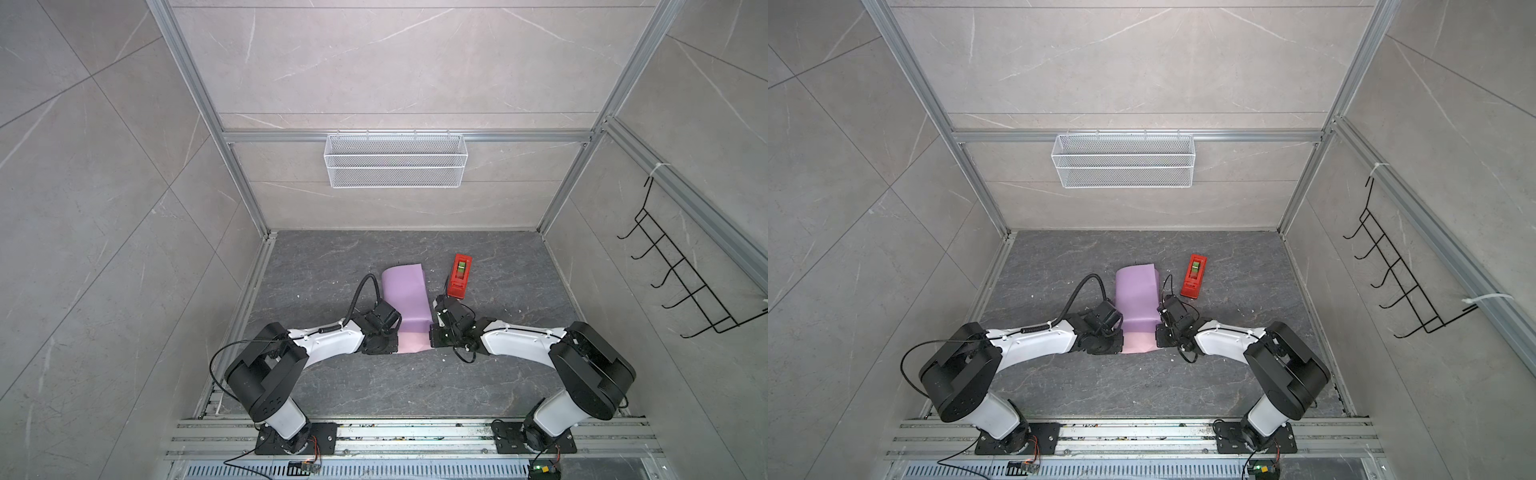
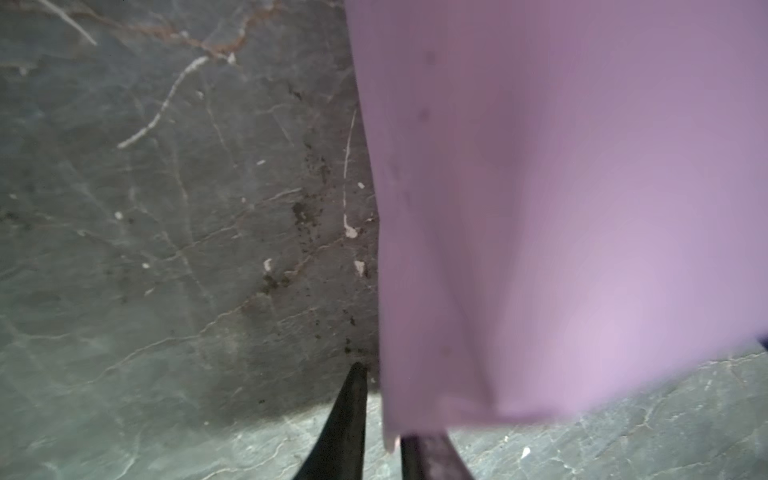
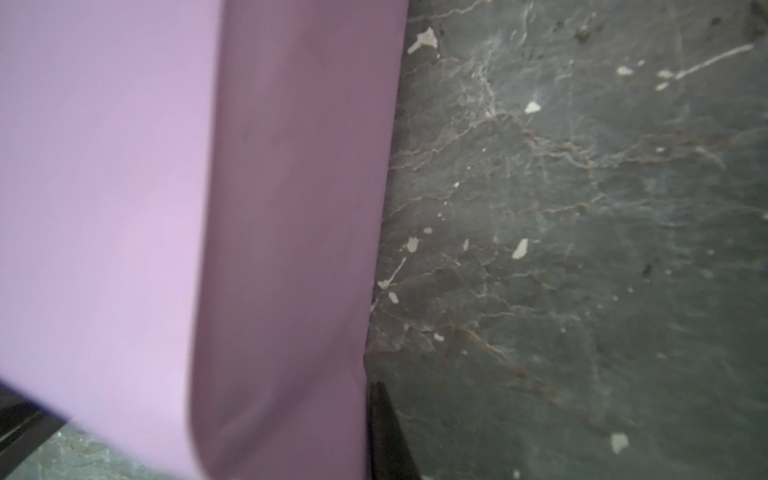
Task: Wrap the gift box in paper
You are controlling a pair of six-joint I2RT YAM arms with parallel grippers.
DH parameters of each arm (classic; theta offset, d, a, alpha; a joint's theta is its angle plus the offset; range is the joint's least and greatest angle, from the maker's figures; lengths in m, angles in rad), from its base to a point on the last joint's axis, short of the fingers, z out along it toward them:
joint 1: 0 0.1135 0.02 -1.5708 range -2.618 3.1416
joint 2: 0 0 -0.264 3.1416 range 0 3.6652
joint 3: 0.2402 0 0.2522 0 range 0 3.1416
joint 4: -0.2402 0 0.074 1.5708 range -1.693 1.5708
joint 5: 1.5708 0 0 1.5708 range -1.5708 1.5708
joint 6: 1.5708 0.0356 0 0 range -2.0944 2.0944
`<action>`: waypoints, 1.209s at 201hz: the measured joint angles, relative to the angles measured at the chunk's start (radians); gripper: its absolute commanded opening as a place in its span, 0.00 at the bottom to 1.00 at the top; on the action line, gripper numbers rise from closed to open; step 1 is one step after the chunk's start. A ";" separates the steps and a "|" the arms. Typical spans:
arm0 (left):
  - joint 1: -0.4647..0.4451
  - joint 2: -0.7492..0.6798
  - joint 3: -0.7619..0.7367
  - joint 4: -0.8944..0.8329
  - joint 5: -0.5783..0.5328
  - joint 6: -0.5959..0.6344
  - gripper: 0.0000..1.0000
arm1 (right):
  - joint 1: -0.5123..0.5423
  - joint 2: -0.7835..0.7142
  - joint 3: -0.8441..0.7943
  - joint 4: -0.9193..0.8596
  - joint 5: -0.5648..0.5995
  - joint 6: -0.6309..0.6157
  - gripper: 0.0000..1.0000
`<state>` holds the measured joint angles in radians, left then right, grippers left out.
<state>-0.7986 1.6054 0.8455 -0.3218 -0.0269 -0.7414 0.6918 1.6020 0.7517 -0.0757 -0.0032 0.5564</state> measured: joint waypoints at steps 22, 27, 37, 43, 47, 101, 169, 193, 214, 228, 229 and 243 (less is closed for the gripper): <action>0.000 0.007 0.000 0.004 -0.001 -0.003 0.03 | 0.000 -0.012 -0.006 -0.004 0.000 0.004 0.25; 0.000 0.008 0.001 0.004 -0.001 -0.003 0.01 | 0.000 -0.021 -0.011 -0.005 0.000 0.004 0.27; 0.000 0.010 0.002 0.004 -0.002 -0.003 0.00 | 0.000 -0.040 -0.022 -0.008 0.000 0.004 0.29; 0.000 0.011 0.002 0.004 -0.002 -0.003 0.00 | 0.000 -0.050 -0.028 -0.011 0.000 0.008 0.31; 0.000 0.013 0.003 0.004 -0.002 -0.003 0.00 | 0.001 -0.056 -0.032 -0.012 -0.001 0.008 0.32; 0.000 0.019 0.007 0.004 0.000 -0.003 0.00 | 0.044 -0.080 -0.071 -0.010 -0.001 0.035 0.28; 0.000 0.020 0.018 0.000 0.000 -0.003 0.02 | 0.047 -0.056 -0.071 -0.003 0.014 0.053 0.03; 0.000 0.020 0.018 0.000 -0.001 -0.001 0.20 | 0.048 -0.047 -0.068 -0.003 0.020 0.053 0.05; 0.000 0.014 0.018 -0.008 -0.003 0.001 0.36 | 0.048 -0.046 -0.067 -0.003 0.023 0.053 0.13; 0.000 -0.009 0.008 -0.013 -0.006 0.005 0.43 | 0.048 -0.046 -0.067 -0.003 0.024 0.051 0.20; 0.000 -0.012 0.006 -0.013 -0.006 0.004 0.43 | 0.048 -0.046 -0.067 -0.003 0.023 0.048 0.20; 0.000 -0.060 -0.010 -0.025 -0.008 0.016 0.49 | 0.048 -0.049 -0.067 -0.003 0.023 0.045 0.27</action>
<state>-0.7986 1.5452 0.8360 -0.3470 -0.0353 -0.7258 0.7395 1.5532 0.6846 -0.0784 0.0193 0.6018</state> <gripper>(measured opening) 0.448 0.227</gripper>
